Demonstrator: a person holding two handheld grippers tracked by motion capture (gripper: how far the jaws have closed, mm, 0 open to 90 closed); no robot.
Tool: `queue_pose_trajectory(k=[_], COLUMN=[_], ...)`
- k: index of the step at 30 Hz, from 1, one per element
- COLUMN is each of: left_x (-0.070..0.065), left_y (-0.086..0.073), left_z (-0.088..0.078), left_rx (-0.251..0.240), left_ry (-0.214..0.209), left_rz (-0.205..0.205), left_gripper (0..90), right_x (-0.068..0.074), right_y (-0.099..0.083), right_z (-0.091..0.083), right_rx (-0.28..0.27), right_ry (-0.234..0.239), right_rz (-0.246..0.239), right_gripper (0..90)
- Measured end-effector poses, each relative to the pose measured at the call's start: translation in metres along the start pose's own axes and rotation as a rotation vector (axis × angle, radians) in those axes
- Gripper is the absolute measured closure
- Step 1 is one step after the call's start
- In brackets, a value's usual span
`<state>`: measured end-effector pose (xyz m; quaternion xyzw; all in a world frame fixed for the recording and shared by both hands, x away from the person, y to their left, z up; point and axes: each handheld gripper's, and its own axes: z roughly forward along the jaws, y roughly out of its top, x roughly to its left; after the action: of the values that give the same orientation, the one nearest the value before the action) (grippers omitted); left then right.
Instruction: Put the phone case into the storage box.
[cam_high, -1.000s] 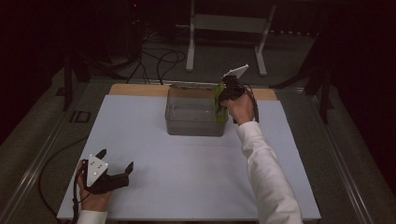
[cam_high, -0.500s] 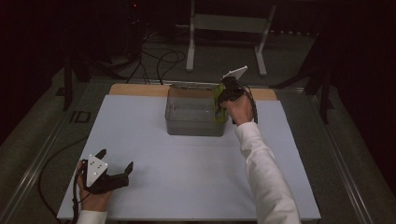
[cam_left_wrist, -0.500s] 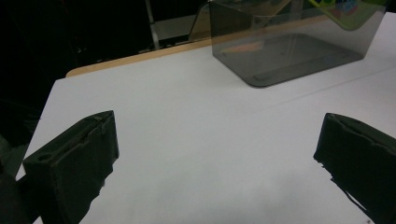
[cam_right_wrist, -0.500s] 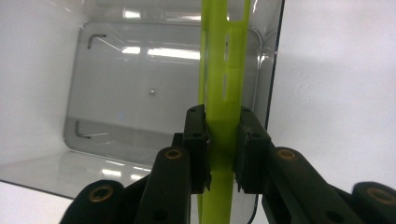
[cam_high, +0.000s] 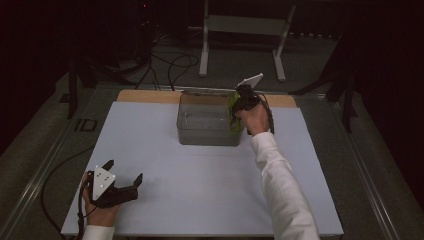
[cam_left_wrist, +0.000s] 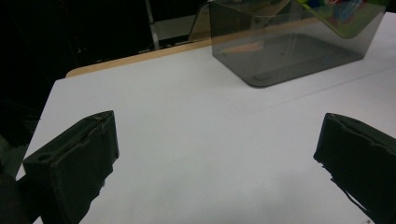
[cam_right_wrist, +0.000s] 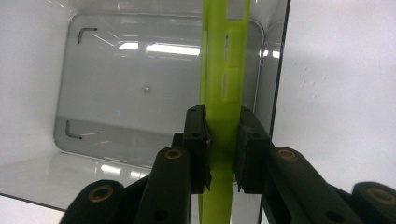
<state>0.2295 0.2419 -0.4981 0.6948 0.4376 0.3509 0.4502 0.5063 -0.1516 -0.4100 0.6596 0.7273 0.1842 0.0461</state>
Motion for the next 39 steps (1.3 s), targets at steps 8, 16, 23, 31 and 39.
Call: queue_pose_trajectory(k=[8, 16, 23, 31, 39], left_x=[0.000, 0.000, 0.000, 0.000, 0.001], left_y=[0.000, 0.000, 0.000, 0.000, 0.000], left_z=[0.000, 0.000, 0.000, 0.000, 0.000], left_rx=[0.001, 0.001, 0.002, 0.003, 0.002], left_ry=[0.001, 0.001, 0.001, 0.001, 0.003], left_rz=[0.001, 0.001, 0.002, 0.002, 0.001], left_gripper=[0.0, 0.0, 0.0, 0.0, 0.0], right_x=[0.000, 0.001, 0.000, 0.001, 0.001], right_y=[-0.001, -0.001, 0.000, 0.000, 0.001], right_z=[0.002, 0.005, 0.008, 0.012, 0.016], right_rx=[-0.001, 0.006, 0.012, 0.025, 0.031], right_ry=[-0.003, -0.006, -0.011, -0.017, -0.038], right_rz=[-0.004, -0.005, -0.006, 0.001, -0.003], right_gripper=[77.3, 77.3, 77.3, 77.2, 77.1])
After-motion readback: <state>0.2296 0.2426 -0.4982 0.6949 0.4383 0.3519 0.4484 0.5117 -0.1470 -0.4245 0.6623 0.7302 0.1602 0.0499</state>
